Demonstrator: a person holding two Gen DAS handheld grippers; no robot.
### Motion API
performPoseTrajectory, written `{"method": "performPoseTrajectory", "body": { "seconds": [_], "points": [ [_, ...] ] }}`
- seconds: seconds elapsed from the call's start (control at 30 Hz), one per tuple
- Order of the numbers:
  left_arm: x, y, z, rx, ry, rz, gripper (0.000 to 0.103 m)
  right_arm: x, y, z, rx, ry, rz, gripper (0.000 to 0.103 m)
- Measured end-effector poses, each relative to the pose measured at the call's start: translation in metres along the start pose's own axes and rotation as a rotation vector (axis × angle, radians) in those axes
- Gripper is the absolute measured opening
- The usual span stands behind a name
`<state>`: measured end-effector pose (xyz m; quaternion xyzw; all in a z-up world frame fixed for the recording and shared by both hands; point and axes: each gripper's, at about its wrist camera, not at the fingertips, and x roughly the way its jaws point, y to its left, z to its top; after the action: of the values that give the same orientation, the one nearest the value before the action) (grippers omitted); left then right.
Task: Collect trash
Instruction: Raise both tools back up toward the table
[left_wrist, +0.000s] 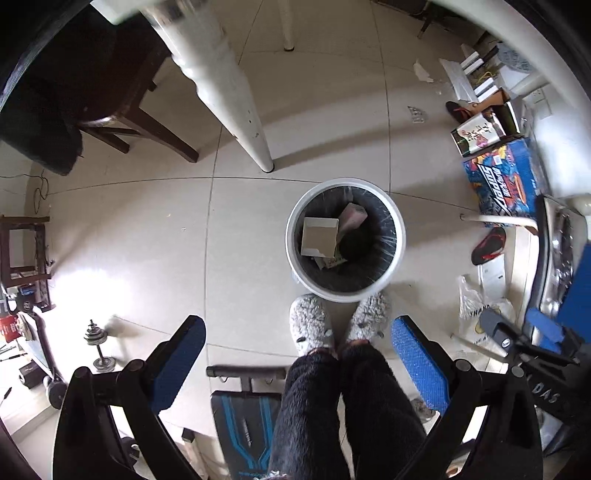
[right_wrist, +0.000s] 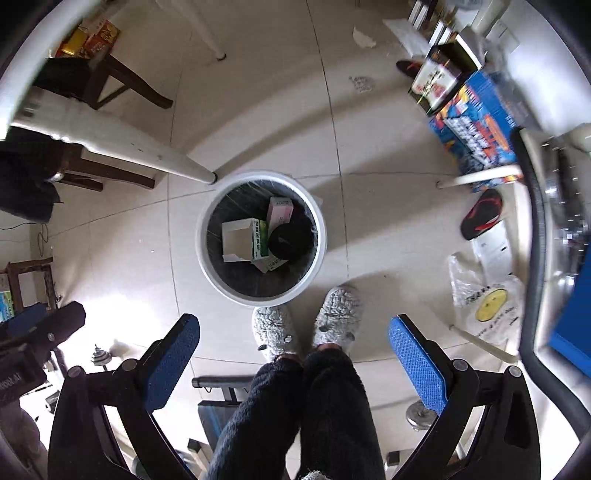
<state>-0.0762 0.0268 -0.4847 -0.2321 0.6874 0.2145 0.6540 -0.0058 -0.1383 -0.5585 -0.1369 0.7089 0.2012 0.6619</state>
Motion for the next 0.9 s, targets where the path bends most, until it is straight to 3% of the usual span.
{"method": "performPoseTrajectory", "body": {
  "seconds": [0.17, 0.4, 0.57, 0.77, 0.9],
  "points": [
    [-0.054, 0.000, -0.018, 0.016, -0.020, -0.011, 0.103, -0.071, 0.009, -0.013, -0.015, -0.037, -0.014, 0.103],
    [-0.133, 0.006, -0.033, 0.028, -0.117, -0.057, 0.103, -0.168, 0.024, -0.034, -0.030, -0.072, -0.003, 0.103],
    [-0.181, 0.009, -0.028, 0.032, -0.190, -0.051, 0.103, -0.229, 0.033, -0.043, -0.019, -0.115, 0.027, 0.103],
    [-0.242, -0.006, 0.013, 0.039, -0.331, -0.015, 0.103, -0.293, 0.024, -0.022, 0.066, -0.194, 0.118, 0.103],
    [-0.271, -0.032, 0.064, 0.051, -0.421, 0.024, 0.103, -0.328, 0.011, 0.028, 0.109, -0.228, 0.153, 0.103]
  ]
}}
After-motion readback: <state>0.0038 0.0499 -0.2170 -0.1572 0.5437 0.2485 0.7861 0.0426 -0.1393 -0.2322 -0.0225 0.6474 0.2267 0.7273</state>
